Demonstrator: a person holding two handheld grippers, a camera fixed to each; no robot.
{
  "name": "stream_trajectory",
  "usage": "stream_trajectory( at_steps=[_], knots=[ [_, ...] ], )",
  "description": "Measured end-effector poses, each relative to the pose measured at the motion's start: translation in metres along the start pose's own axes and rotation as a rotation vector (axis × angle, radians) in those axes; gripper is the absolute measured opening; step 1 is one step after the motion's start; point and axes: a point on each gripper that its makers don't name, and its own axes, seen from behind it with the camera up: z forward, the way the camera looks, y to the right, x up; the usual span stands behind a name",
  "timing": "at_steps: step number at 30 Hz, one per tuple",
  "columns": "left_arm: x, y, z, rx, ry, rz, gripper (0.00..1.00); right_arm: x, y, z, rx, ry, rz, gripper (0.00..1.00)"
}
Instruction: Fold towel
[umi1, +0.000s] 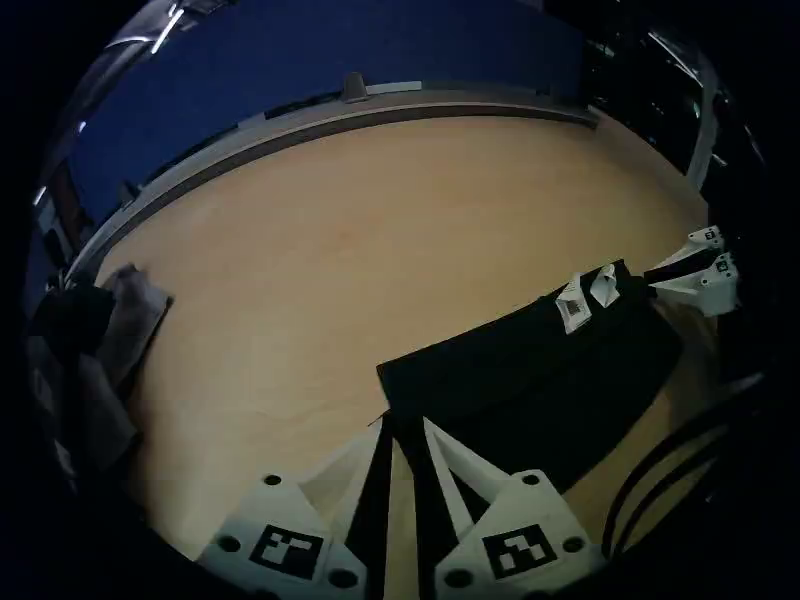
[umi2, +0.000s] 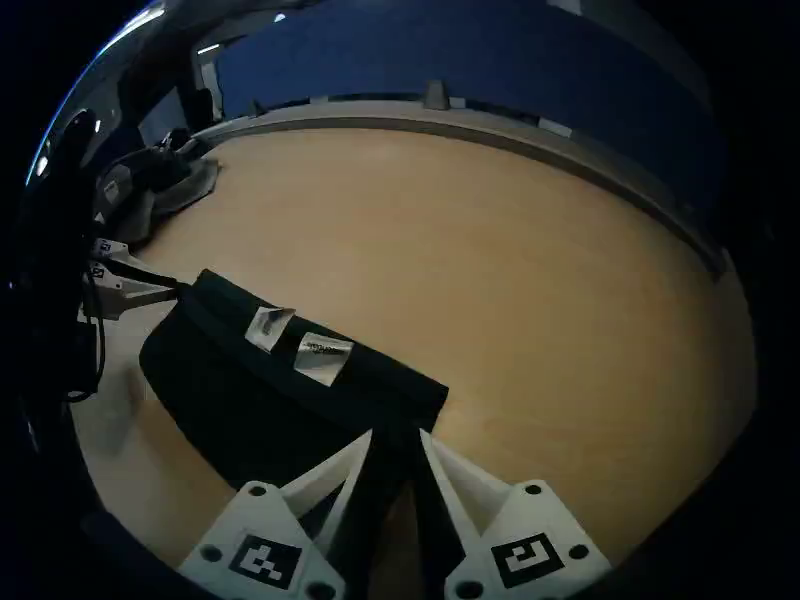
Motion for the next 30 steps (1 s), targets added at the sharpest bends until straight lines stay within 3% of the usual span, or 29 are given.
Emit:
stream_trajectory(
  at_steps=[4, 13, 21, 26, 30],
  knots=[
    [0.003, -0.004, 0.002, 0.018, 0.007, 0.003, 0.2, 0.0, 0.003, 0.001, -0.021, -0.001, -0.02, 0.37],
    [0.006, -0.013, 0.004, 0.036, 0.011, -0.016, 0.36, 0.006, 0.016, 0.005, -0.073, 0.017, -0.021, 0.57],
    [0.012, -0.019, 0.007, 0.057, 0.024, -0.019, 0.38, 0.016, 0.028, 0.008, -0.124, 0.041, -0.014, 0.8],
    [0.019, -0.025, 0.008, 0.084, 0.035, -0.022, 0.5, 0.023, 0.037, 0.008, -0.17, 0.059, -0.017, 0.98],
    [0.023, -0.03, 0.007, 0.1, 0.043, -0.032, 0.61, 0.03, 0.043, 0.006, -0.198, 0.083, -0.01, 1.0]
  ],
)
